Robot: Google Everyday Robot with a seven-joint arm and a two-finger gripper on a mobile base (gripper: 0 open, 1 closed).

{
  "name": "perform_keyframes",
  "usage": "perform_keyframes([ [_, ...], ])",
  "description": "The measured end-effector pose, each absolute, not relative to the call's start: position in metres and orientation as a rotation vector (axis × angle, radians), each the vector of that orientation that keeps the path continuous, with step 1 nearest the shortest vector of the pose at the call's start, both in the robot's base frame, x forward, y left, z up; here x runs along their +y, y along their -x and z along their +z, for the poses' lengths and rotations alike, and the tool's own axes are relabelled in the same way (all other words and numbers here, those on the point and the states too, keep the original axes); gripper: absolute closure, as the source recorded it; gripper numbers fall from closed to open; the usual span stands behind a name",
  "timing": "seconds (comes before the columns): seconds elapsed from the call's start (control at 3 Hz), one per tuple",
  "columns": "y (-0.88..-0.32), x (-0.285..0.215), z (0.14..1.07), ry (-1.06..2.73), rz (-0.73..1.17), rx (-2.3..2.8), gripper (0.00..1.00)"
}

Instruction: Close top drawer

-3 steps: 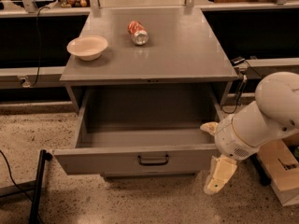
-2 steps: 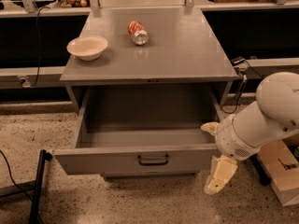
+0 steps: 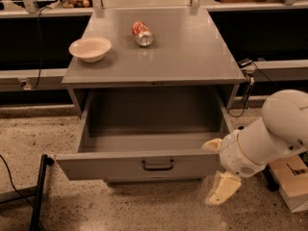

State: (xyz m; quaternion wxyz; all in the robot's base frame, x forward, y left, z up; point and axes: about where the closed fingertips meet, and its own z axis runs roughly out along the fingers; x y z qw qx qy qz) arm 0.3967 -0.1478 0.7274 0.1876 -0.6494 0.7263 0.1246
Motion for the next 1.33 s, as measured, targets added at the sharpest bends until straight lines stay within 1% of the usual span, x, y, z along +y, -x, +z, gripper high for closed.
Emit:
perform_keyframes([
  [0.33,-0.386,-0.148,0.718,1.826,0.356,2.018,0.41],
  [1.0,-0.38,-0.15,0.71,1.81,0.311,1.966,0.89],
  [1.33,-0.387,-0.14,0.689,1.822,0.32,1.961,1.0],
])
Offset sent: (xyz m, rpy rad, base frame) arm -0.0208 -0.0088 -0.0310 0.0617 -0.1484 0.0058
